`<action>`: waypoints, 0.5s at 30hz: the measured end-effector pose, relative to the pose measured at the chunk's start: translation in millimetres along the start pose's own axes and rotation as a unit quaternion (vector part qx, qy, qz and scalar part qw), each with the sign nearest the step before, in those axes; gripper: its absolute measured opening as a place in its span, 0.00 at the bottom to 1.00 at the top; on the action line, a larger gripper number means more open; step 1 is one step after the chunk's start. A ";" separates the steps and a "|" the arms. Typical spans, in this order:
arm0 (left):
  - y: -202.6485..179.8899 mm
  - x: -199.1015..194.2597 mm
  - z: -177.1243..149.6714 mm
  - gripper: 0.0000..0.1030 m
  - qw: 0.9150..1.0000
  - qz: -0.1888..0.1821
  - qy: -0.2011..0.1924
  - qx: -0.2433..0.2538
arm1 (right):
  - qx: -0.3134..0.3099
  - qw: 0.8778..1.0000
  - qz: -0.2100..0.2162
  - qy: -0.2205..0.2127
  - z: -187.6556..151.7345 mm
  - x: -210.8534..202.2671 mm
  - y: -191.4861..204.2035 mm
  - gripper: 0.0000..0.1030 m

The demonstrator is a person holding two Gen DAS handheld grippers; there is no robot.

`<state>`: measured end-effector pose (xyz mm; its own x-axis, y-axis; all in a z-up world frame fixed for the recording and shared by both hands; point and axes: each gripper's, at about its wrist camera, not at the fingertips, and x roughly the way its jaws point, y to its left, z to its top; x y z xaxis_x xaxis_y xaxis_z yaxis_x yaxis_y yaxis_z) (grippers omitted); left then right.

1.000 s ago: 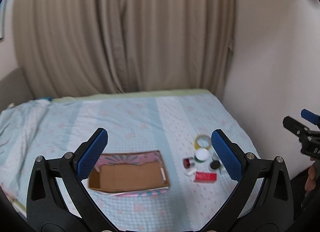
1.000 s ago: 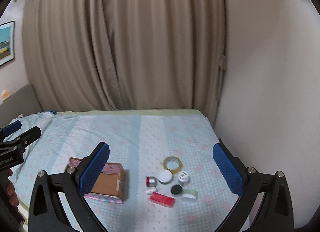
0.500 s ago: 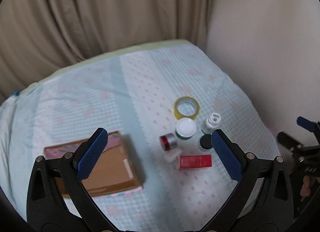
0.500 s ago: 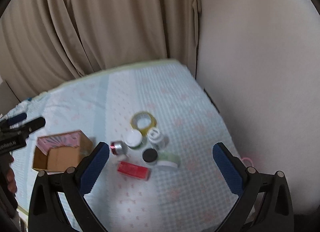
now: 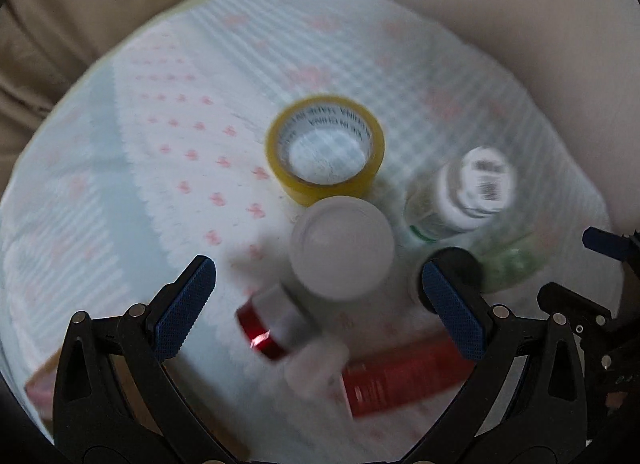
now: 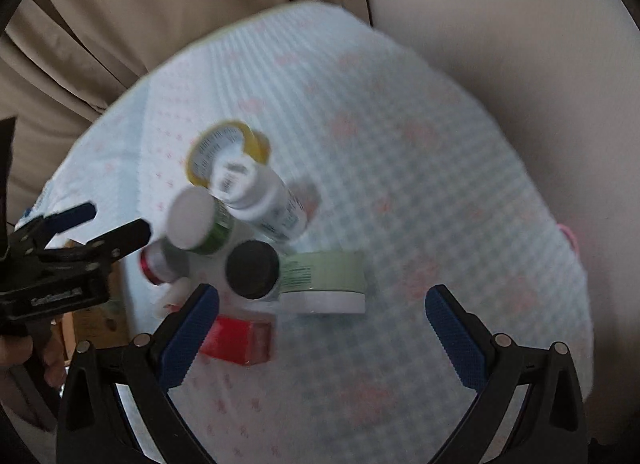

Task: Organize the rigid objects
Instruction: 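Grasp the white-lidded jar with left tool while right tool grasps green jar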

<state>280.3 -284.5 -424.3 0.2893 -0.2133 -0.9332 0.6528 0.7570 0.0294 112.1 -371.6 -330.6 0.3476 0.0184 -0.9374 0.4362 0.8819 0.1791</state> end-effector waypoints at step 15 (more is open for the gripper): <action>-6.9 80.9 10.4 0.69 0.996 -0.042 0.069 0.025 | 0.034 0.992 0.075 0.099 4.4 80.6 -27.0 0.72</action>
<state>306.5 -313.4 -496.3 0.1350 -0.1853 -0.9734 0.7058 0.7075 -0.0368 132.0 -395.9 -409.7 0.2469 0.2449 -0.9376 0.4485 0.8288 0.3346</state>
